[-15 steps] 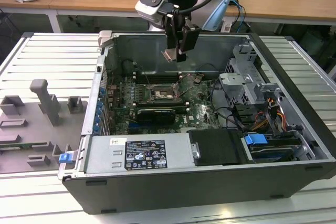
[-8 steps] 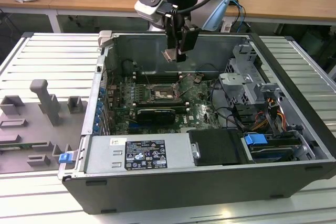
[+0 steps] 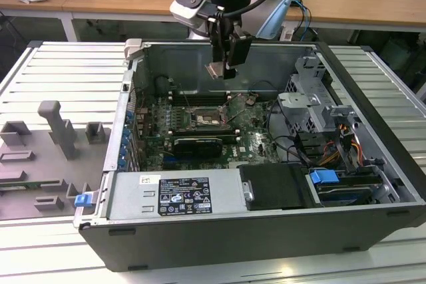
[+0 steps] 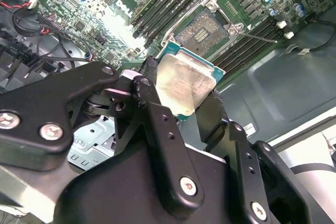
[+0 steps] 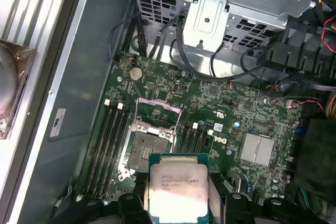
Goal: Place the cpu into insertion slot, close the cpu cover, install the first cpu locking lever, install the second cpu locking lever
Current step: 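Place the cpu into insertion slot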
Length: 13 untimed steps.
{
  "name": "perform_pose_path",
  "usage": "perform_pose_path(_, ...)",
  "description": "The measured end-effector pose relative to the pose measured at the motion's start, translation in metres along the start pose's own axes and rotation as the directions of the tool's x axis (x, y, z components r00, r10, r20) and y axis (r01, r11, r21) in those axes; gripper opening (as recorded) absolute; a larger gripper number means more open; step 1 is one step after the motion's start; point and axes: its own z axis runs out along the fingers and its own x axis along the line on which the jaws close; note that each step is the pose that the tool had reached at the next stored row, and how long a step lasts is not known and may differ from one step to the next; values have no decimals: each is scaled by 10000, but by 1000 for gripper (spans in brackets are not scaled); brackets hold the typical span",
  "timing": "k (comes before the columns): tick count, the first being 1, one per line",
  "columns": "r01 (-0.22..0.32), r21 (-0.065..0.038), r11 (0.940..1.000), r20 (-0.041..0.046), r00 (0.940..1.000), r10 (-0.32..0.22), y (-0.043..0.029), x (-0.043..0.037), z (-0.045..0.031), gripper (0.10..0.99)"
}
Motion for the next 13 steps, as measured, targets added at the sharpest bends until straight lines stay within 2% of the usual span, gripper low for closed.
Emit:
perform_pose_path(7, -255, 0, 9997, 22, 9997, 255, -1, 0, 7, 537)
perform_pose_path(13, -536, 9, 9986, 92, 9985, 536, -1, 0, 17, 537)
